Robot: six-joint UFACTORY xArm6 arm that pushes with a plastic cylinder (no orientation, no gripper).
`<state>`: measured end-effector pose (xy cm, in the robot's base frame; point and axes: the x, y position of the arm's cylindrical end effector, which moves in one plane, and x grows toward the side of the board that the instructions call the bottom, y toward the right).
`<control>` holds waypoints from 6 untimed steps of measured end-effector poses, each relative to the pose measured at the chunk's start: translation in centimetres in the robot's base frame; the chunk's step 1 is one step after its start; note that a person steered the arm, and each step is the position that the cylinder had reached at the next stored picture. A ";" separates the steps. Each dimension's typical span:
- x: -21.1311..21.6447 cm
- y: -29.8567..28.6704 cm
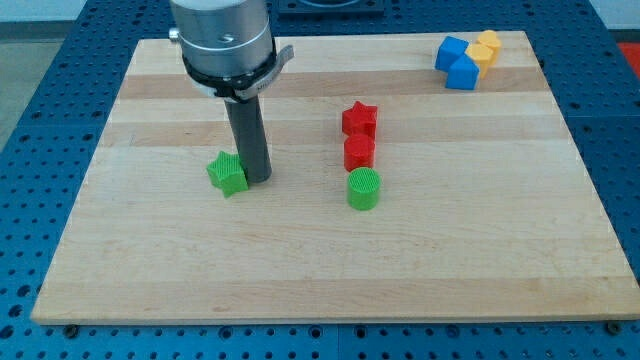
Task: Slide the green star slightly down
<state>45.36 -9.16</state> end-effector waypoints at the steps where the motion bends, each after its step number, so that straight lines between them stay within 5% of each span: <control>1: -2.9 0.0; 3: -3.6 -2.4; 6: 3.3 -2.4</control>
